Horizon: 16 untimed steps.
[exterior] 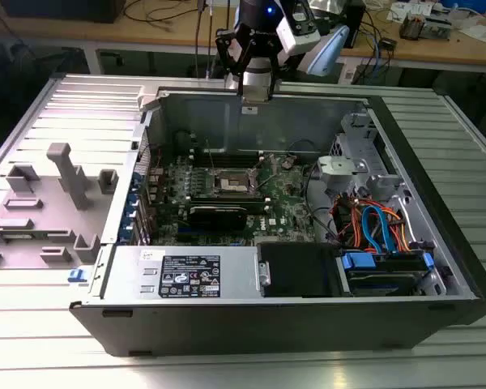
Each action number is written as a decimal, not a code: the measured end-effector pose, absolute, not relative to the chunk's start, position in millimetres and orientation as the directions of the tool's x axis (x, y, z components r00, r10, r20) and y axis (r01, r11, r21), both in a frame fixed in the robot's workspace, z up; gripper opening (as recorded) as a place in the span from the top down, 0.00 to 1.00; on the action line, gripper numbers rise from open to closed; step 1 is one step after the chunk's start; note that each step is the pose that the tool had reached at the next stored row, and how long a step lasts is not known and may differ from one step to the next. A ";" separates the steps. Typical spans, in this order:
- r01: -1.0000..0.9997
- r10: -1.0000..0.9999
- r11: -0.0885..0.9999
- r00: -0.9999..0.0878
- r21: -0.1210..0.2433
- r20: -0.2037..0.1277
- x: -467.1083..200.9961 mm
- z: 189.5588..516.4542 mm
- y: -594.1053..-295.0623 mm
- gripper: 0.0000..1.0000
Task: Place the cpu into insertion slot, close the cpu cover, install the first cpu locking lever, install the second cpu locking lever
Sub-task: 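Place the cpu into insertion slot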
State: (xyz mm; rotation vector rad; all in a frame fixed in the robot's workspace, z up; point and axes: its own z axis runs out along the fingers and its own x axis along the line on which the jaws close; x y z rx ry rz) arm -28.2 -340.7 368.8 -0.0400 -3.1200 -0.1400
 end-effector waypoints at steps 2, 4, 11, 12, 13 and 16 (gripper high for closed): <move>0.026 0.025 0.996 -1.000 0.089 0.019 -28.2 368.8 -340.7 0.46; 0.026 0.025 0.996 -1.000 0.089 0.019 -28.2 368.8 -340.7 0.46; 0.026 0.025 0.996 -1.000 0.089 0.019 -28.2 368.6 -342.0 0.46; 0.026 0.025 0.996 -1.000 0.089 0.019 -28.2 368.6 -342.0 0.46; 0.027 0.025 0.996 -0.999 0.089 0.019 -28.2 368.6 -342.1 0.46; 0.037 0.036 0.995 -0.999 0.089 0.019 -28.1 368.0 -342.1 0.46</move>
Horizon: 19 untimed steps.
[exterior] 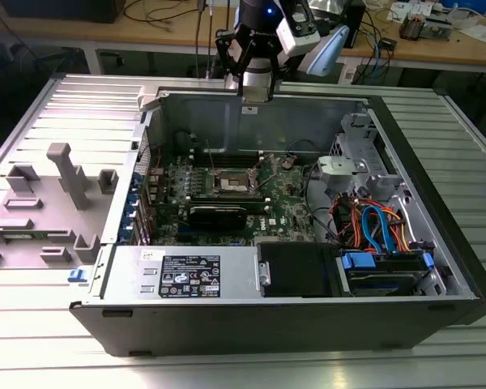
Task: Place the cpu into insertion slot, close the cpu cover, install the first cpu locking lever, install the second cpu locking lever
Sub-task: 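Place the cpu into insertion slot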
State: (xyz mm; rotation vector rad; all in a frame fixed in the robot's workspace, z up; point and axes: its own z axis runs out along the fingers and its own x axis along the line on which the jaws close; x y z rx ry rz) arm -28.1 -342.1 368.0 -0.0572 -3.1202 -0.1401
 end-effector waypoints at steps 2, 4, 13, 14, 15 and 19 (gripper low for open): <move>0.054 0.052 0.995 -0.998 0.089 0.019 -28.2 367.5 -342.2 0.46; 0.081 0.079 0.993 -0.997 0.089 0.019 -28.2 366.4 -342.7 0.46; 0.167 0.166 0.982 -0.986 0.089 0.019 -28.2 362.5 -348.5 0.46; 0.183 0.182 0.979 -0.983 0.088 0.019 -28.2 362.1 -348.5 0.46; 0.203 0.202 0.975 -0.979 0.088 0.019 -28.2 361.8 -348.5 0.46; 0.251 0.250 0.964 -0.968 0.088 0.019 -28.2 360.6 -348.5 0.46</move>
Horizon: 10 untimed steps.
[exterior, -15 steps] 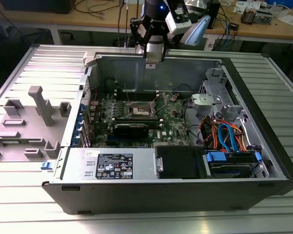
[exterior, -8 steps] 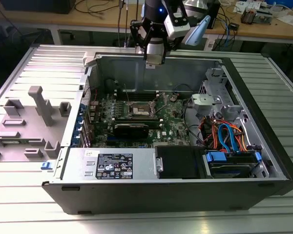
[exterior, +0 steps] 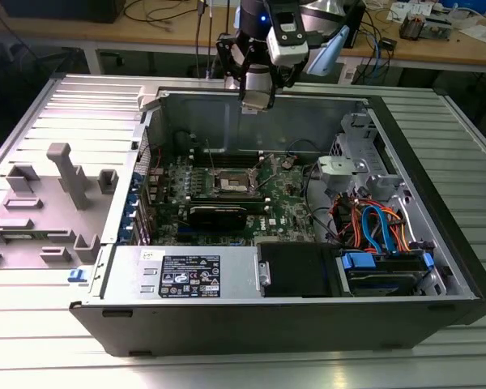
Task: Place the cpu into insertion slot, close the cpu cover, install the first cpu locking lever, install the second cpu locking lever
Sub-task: 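Place the cpu into insertion slot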
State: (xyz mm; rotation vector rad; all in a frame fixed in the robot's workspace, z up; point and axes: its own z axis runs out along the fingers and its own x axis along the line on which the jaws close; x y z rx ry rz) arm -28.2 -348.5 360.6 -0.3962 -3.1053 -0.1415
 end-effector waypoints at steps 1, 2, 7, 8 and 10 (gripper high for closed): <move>0.256 0.255 0.963 -0.967 0.088 0.019 -28.2 360.3 -348.5 0.46; 0.259 0.258 0.962 -0.966 0.088 0.019 -28.2 360.2 -348.5 0.46; 0.260 0.259 0.962 -0.966 0.088 0.019 -28.2 360.2 -348.5 0.46; 0.260 0.259 0.962 -0.966 0.088 0.019 -28.2 360.2 -348.5 0.46; 0.267 0.267 0.960 -0.964 0.088 0.019 -28.2 360.1 -348.5 0.46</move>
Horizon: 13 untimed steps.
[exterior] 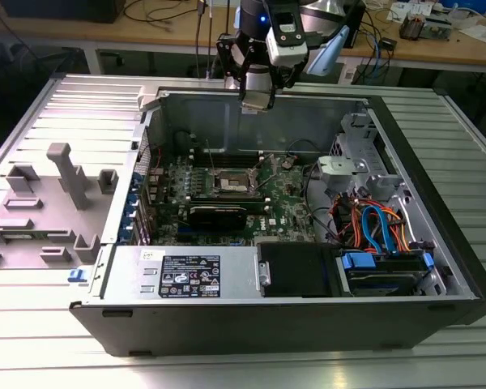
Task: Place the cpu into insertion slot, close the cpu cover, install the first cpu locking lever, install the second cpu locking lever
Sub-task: 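Place the cpu into insertion slot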
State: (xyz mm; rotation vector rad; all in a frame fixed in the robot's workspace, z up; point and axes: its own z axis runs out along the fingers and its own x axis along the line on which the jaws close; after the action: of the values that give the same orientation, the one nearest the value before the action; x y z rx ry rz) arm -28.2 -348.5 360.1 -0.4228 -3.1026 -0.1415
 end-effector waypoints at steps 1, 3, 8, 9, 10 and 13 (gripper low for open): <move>0.277 0.276 0.957 -0.961 0.088 0.019 -28.2 360.0 -348.5 0.46; 0.321 0.320 0.943 -0.947 0.088 0.019 -28.2 359.2 -348.5 0.46; 0.394 0.394 0.915 -0.919 0.088 0.019 -28.2 358.2 -348.6 0.46; 0.402 0.402 0.912 -0.916 0.088 0.019 -28.2 358.1 -348.5 0.46; 0.404 0.404 0.910 -0.914 0.088 0.019 -28.2 358.0 -348.5 0.46; 0.405 0.405 0.910 -0.914 0.088 0.019 -28.2 358.1 -348.5 0.46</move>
State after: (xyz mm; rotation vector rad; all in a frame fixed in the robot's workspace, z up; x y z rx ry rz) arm -28.2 -348.5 358.1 -0.6505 -3.0699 -0.1411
